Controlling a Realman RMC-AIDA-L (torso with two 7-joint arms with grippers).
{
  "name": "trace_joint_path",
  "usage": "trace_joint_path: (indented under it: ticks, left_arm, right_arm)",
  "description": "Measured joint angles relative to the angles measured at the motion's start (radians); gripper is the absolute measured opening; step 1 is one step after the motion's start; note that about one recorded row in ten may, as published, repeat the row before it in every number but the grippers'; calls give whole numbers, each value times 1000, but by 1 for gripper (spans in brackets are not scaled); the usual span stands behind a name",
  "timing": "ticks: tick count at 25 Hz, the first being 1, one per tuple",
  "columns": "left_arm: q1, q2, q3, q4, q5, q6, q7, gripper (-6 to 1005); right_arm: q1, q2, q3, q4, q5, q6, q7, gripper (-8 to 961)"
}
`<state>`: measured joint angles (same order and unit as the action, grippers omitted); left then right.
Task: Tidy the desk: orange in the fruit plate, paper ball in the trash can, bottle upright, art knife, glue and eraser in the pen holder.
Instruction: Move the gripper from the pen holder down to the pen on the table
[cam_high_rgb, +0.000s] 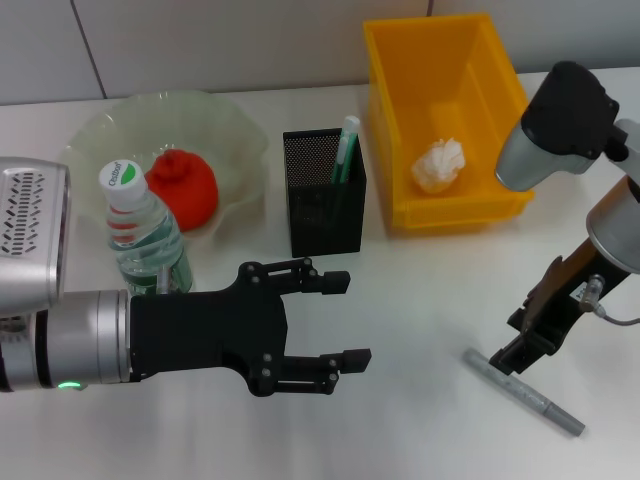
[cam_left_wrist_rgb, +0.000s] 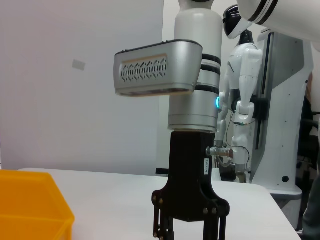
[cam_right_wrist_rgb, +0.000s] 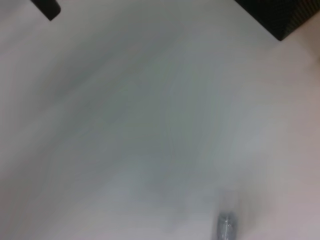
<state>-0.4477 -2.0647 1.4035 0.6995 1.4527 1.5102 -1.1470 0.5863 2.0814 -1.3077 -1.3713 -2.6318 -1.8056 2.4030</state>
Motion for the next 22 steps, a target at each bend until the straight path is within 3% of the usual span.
trace_joint_path:
  ticks: [22]
  left_arm:
    - [-3, 0, 0, -9, 0, -6, 5, 786]
  right_arm:
    - [31, 0, -27, 89, -4, 41, 5, 575]
